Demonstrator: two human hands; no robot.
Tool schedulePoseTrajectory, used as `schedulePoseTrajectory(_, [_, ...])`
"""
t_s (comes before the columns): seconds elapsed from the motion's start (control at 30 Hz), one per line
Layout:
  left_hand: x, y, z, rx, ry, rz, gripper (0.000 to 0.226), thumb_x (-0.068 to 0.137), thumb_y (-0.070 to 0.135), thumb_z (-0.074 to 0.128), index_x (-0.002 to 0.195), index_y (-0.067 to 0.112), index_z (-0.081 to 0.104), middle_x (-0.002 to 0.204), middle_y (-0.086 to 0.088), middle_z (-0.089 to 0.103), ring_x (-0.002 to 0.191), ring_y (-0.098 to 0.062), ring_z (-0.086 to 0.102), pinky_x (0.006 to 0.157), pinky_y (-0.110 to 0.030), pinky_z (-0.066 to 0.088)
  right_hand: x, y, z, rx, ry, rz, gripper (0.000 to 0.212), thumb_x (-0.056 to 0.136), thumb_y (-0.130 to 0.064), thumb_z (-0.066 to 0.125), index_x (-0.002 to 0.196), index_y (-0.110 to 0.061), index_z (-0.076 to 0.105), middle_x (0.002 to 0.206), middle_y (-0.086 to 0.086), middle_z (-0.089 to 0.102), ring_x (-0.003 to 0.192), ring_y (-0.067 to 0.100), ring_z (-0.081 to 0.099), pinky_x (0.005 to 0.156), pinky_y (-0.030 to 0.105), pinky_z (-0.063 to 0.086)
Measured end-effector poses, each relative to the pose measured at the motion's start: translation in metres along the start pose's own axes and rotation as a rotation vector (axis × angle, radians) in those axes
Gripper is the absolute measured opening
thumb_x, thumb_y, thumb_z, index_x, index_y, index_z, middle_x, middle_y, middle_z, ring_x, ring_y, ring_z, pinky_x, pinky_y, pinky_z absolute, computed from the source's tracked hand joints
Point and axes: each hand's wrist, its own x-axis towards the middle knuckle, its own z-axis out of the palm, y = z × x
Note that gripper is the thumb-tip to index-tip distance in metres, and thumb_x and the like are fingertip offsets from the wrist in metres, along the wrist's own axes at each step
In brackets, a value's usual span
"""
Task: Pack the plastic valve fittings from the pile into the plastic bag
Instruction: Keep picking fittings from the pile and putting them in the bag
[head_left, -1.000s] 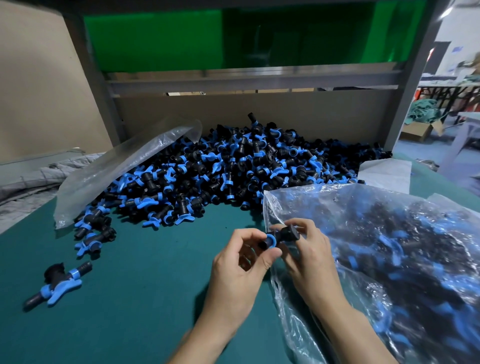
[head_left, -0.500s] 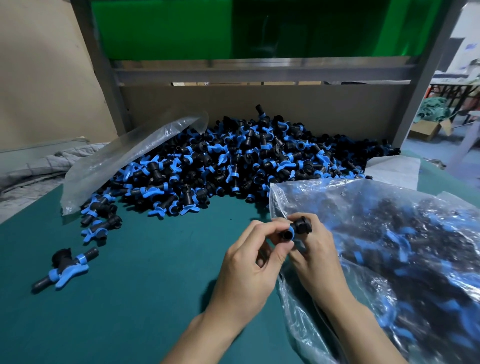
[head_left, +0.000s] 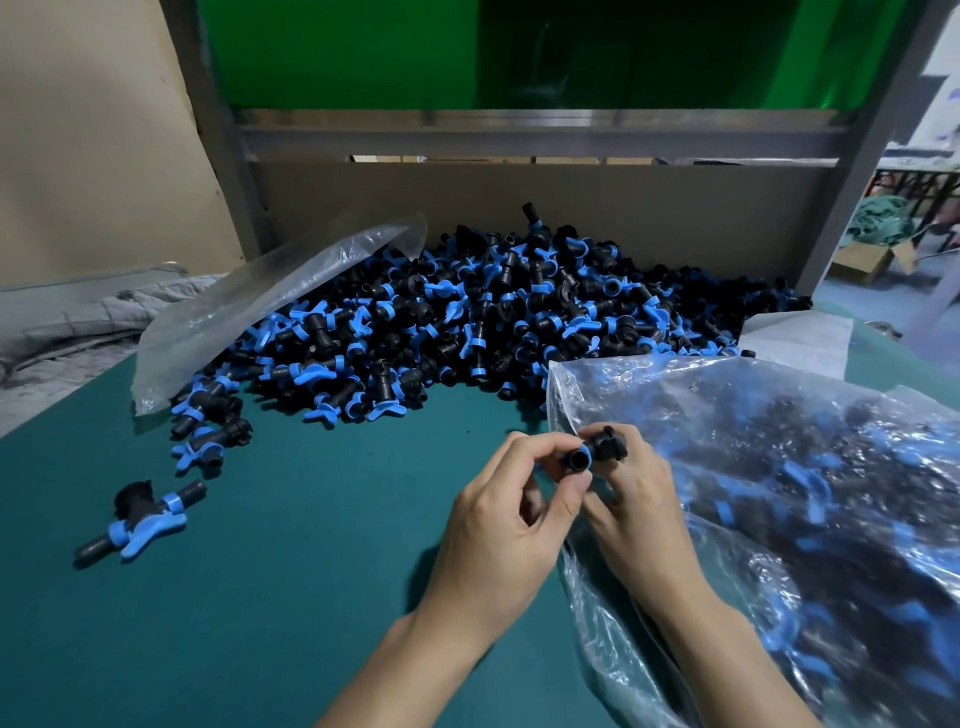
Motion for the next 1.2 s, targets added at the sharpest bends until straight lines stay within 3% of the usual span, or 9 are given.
schedulePoseTrajectory(0.2, [0.006,-0.006,-0.007,-0.017,0.131,-0.183,0.017,0.088,0.052,0.055,0.099,0.039,0.054,0.079,0.015,0.063,0.055,-0.01,0.053,0.052,-0.022,0.042,0.001,-0.003,0.001,-0.041,0.078,-0.036,0.026,0.085,-0.016,0.073,0.111,-0.018,0.069,0.114,0.001,0.054,0.098,0.024,0.057,0.086,0.042,0.045])
schedulePoseTrajectory(0.3, [0.017,-0.015,-0.015,-0.235,0.276,-0.478,0.008,0.092,0.038,0.054,0.093,0.031,0.057,0.073,0.001,0.061,0.052,-0.012,0.051,0.05,-0.032,0.043,0.002,-0.006,-0.001,-0.026,0.107,-0.022,0.046,0.085,-0.007,0.071,0.129,-0.02,0.062,0.117,0.003,0.052,0.098,0.023,0.057,0.083,0.045,0.051])
schedulePoseTrajectory(0.43, [0.022,-0.03,-0.025,-0.355,0.272,-0.712,0.009,0.098,0.016,0.049,0.099,0.015,0.058,0.084,-0.003,0.064,0.048,-0.006,0.05,0.045,-0.02,0.044,0.001,-0.008,-0.005,-0.251,0.156,0.108,0.063,0.086,-0.01,0.07,0.144,-0.017,0.046,0.11,0.006,0.056,0.091,0.025,0.053,0.078,0.04,0.048])
schedulePoseTrajectory(0.6, [0.017,-0.023,-0.021,-0.329,0.17,-0.517,0.012,0.096,0.015,0.056,0.097,0.027,0.059,0.084,-0.009,0.067,0.057,-0.011,0.054,0.053,-0.025,0.048,0.006,-0.014,-0.019,0.046,0.244,0.274,0.04,0.093,-0.013,0.06,0.13,-0.025,0.056,0.096,-0.005,0.059,0.087,0.018,0.056,0.076,0.031,0.043])
schedulePoseTrajectory(0.7, [0.008,-0.018,-0.022,-0.069,0.127,-0.264,0.01,0.09,0.032,0.06,0.097,0.038,0.057,0.076,0.0,0.065,0.062,-0.016,0.058,0.061,-0.033,0.051,0.018,-0.023,-0.035,0.377,0.301,0.325,0.034,0.092,-0.016,0.061,0.118,-0.038,0.062,0.086,-0.012,0.062,0.07,0.008,0.056,0.067,0.024,0.048])
schedulePoseTrajectory(0.87, [-0.001,-0.001,-0.024,0.218,0.219,0.201,0.018,0.086,0.028,0.058,0.104,0.03,0.055,0.082,0.013,0.06,0.072,0.0,0.057,0.071,-0.008,0.044,0.026,-0.04,-0.057,0.499,0.258,0.255,0.03,0.092,-0.016,0.063,0.107,-0.043,0.065,0.092,-0.02,0.062,0.061,0.001,0.053,0.059,0.01,0.043])
schedulePoseTrajectory(1.0, [-0.009,0.007,-0.027,0.103,0.371,0.167,0.021,0.085,0.027,0.057,0.105,0.034,0.053,0.086,0.018,0.062,0.078,0.007,0.058,0.078,-0.001,0.041,0.039,-0.045,-0.076,0.55,0.16,0.25,0.029,0.093,-0.018,0.061,0.107,-0.043,0.066,0.089,-0.017,0.063,0.056,0.002,0.046,0.055,0.013,0.04])
schedulePoseTrajectory(1.1, [-0.013,0.006,-0.024,0.207,0.157,0.153,0.019,0.089,0.034,0.055,0.108,0.036,0.053,0.105,0.025,0.059,0.085,0.008,0.057,0.076,-0.002,0.042,0.049,-0.048,-0.089,0.566,0.043,0.237,0.027,0.094,-0.018,0.061,0.107,-0.041,0.067,0.09,-0.007,0.067,0.057,0.011,0.045,0.056,0.021,0.039])
schedulePoseTrajectory(1.2, [-0.003,0.005,-0.01,0.271,-0.054,0.118,0.018,0.094,0.037,0.051,0.111,0.033,0.054,0.1,0.022,0.059,0.092,0.008,0.055,0.079,-0.008,0.043,0.056,-0.054,-0.094,0.587,-0.01,0.199,0.027,0.094,-0.016,0.061,0.107,-0.038,0.069,0.092,-0.002,0.068,0.059,0.013,0.046,0.056,0.024,0.04])
